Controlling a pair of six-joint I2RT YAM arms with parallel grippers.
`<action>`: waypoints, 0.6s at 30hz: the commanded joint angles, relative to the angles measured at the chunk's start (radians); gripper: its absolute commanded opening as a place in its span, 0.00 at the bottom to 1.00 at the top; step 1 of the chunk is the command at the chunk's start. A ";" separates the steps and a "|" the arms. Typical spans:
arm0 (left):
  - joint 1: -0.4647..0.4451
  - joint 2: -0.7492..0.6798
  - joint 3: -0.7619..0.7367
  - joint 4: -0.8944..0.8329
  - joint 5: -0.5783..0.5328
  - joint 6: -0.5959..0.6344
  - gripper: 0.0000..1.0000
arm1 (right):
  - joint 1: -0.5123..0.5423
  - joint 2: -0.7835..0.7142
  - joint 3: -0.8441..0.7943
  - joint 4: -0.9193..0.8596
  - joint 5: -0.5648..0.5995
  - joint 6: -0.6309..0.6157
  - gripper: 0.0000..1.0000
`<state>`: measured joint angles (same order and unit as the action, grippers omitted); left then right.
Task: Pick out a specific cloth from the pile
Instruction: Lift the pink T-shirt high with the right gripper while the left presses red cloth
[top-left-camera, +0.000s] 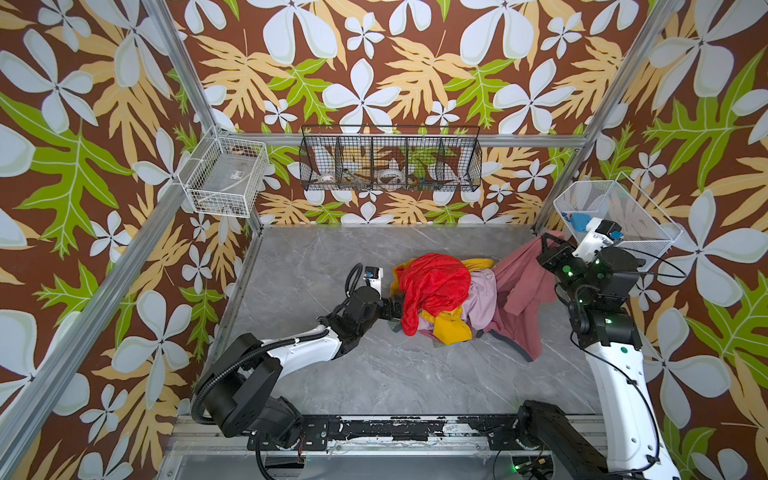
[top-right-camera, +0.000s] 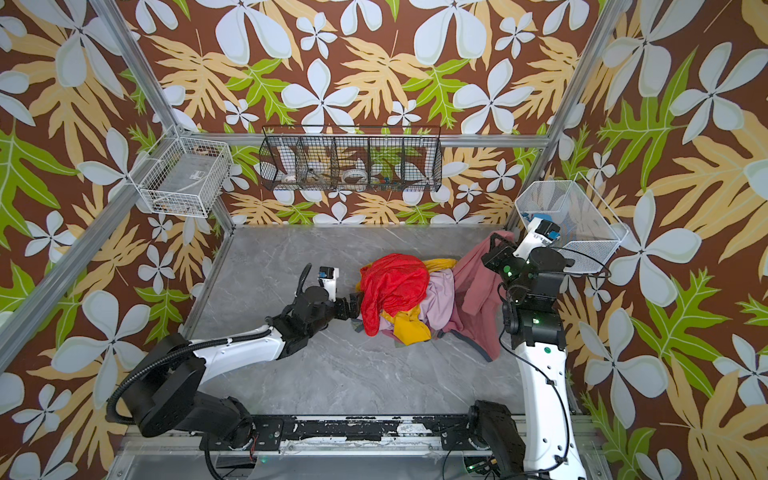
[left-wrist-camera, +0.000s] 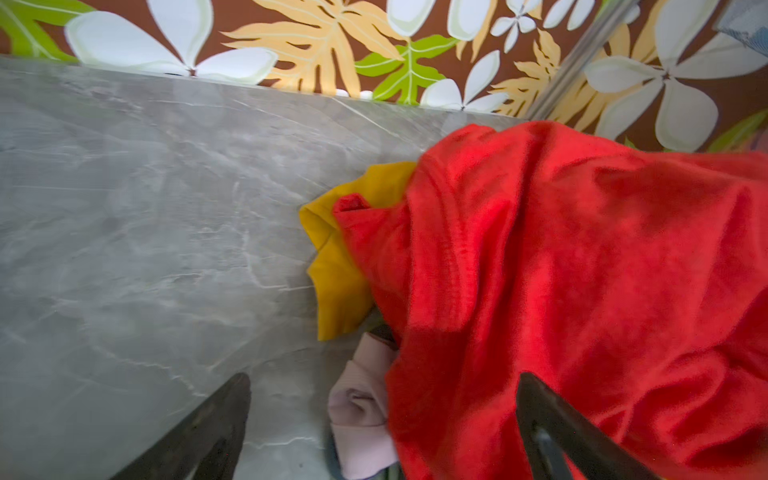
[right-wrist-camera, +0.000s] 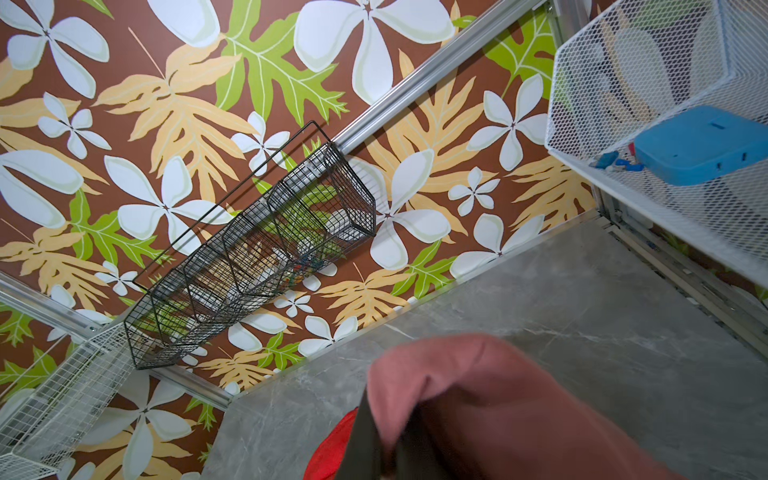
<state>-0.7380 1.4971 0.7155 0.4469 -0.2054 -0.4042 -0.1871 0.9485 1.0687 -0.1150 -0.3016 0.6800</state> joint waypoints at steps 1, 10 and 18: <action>-0.031 0.048 0.040 0.013 -0.007 0.003 1.00 | -0.001 0.016 0.030 0.161 -0.044 0.065 0.00; -0.064 0.244 0.231 -0.072 0.008 0.022 1.00 | 0.028 0.076 0.153 0.216 -0.091 0.141 0.00; -0.089 0.373 0.372 -0.182 -0.035 0.014 1.00 | 0.069 0.191 0.339 0.237 -0.118 0.173 0.00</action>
<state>-0.8204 1.8484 1.0603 0.3222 -0.2111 -0.3901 -0.1257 1.1183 1.3514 -0.0086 -0.4072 0.8345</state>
